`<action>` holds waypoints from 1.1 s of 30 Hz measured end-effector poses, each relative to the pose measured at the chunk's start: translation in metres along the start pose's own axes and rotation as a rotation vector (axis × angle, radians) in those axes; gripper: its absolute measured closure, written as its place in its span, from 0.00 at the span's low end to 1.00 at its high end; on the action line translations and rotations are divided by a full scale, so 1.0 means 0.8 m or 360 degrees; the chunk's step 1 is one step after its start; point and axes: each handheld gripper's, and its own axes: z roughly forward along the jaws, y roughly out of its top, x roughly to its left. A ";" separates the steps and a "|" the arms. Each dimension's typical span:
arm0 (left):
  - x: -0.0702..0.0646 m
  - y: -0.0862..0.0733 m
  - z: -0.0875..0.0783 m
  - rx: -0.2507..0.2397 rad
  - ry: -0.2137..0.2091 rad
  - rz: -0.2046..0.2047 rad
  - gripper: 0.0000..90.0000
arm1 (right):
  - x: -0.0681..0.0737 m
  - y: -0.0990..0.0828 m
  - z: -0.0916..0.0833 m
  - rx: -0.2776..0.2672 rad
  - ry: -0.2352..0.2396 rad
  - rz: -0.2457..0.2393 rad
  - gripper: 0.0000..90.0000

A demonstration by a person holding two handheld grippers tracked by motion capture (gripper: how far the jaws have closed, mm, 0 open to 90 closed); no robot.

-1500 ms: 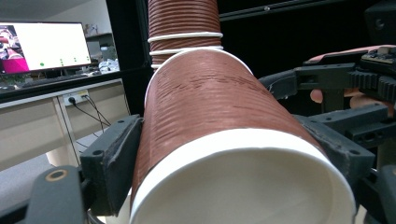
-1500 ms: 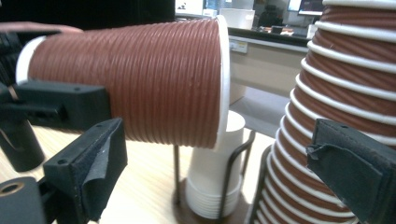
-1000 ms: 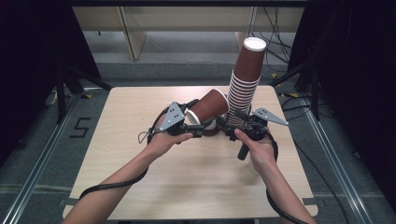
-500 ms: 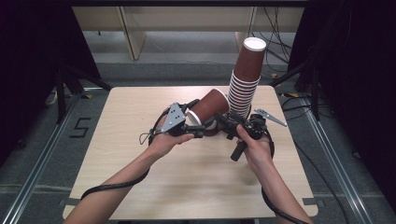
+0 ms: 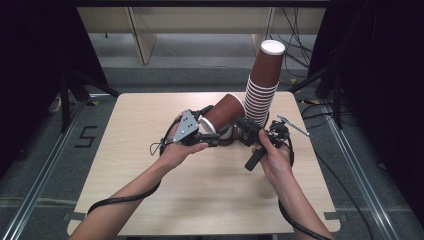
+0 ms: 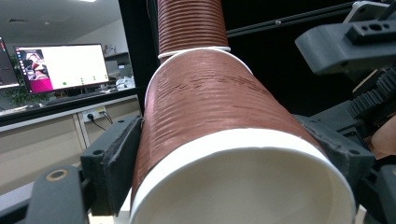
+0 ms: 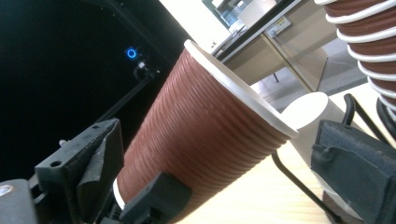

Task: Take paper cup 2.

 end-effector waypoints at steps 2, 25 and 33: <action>-0.001 0.000 0.000 -0.0005 0.0000 -0.0001 0.22 | 0.001 0.000 0.001 0.0000 -0.0006 0.0039 0.03; -0.010 -0.006 0.007 -0.0011 -0.0007 0.0035 0.22 | -0.011 -0.008 0.015 -0.0028 -0.0019 0.0270 0.01; -0.014 -0.007 0.009 -0.0013 -0.0017 0.0042 0.22 | -0.013 -0.008 0.017 -0.0027 -0.0029 0.0311 0.01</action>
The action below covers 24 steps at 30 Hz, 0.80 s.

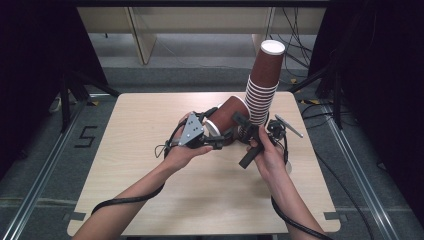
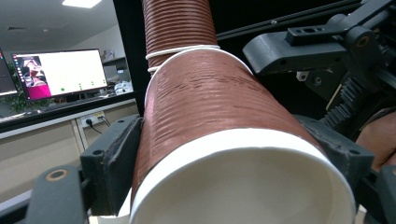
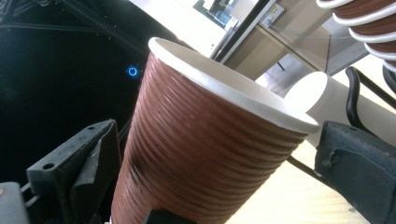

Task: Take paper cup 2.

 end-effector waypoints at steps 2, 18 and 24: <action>-0.001 0.001 0.000 -0.0003 -0.0002 0.0003 0.22 | -0.001 -0.001 0.002 -0.0008 0.0043 0.0015 0.01; -0.003 0.002 0.002 -0.0006 0.0000 0.0031 0.21 | -0.001 0.001 0.007 -0.0025 0.0023 0.0089 0.00; -0.006 0.001 0.003 0.0002 -0.0017 0.0052 0.21 | -0.001 -0.002 0.009 -0.0023 0.0074 0.0173 0.01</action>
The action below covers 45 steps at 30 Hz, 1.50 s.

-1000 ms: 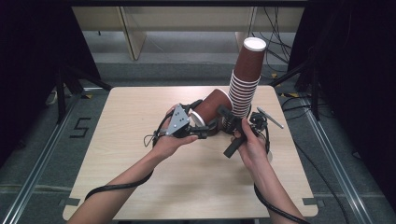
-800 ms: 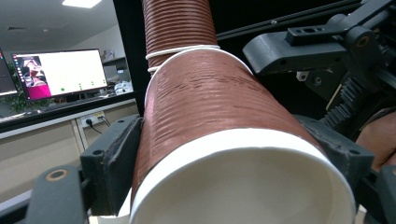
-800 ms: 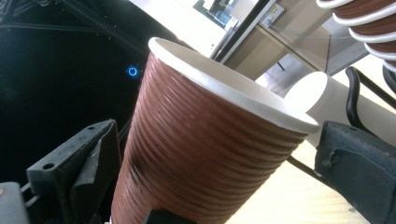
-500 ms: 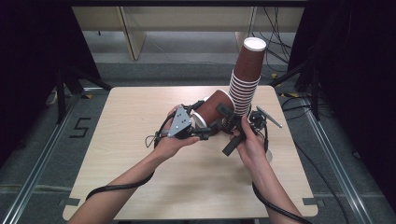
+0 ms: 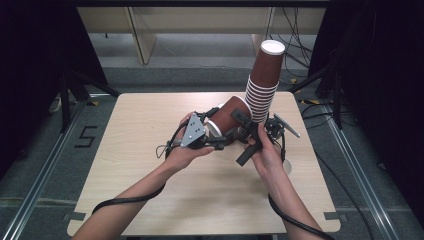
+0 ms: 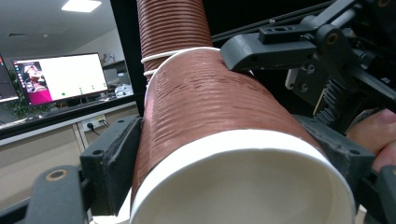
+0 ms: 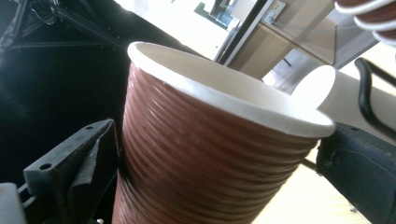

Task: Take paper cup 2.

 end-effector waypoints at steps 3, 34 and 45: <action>-0.002 0.001 0.001 0.0001 -0.0005 0.0028 0.21 | 0.001 -0.002 0.002 -0.0010 -0.0038 -0.0007 0.01; 0.000 -0.005 0.001 0.0065 -0.0023 0.0015 0.20 | 0.003 -0.002 0.000 -0.0040 -0.0062 -0.0045 0.14; 0.000 -0.005 0.001 0.0075 -0.0024 0.0008 0.19 | 0.003 -0.002 -0.001 -0.0042 -0.0083 -0.0117 0.18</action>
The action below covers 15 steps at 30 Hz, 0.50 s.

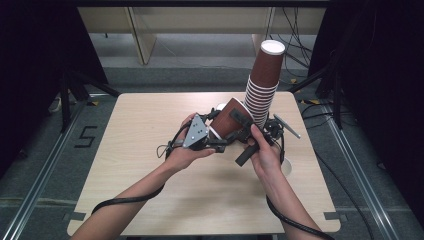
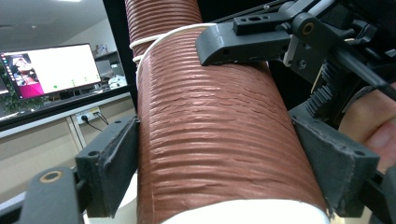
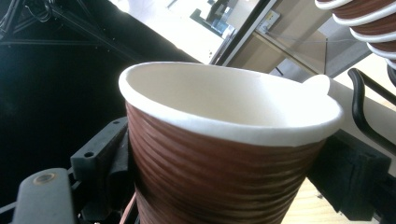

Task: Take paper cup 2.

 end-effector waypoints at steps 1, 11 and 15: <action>0.000 0.000 0.000 -0.0001 -0.0002 -0.0003 0.19 | 0.000 0.000 0.000 -0.0003 -0.0003 -0.0011 0.18; 0.000 0.000 0.001 0.0011 -0.0013 -0.0023 0.18 | -0.001 0.001 -0.002 -0.0013 -0.0006 -0.0031 0.20; 0.001 -0.001 0.001 0.0018 -0.0017 -0.0030 0.17 | 0.001 0.000 -0.003 0.0001 -0.0007 0.0016 0.21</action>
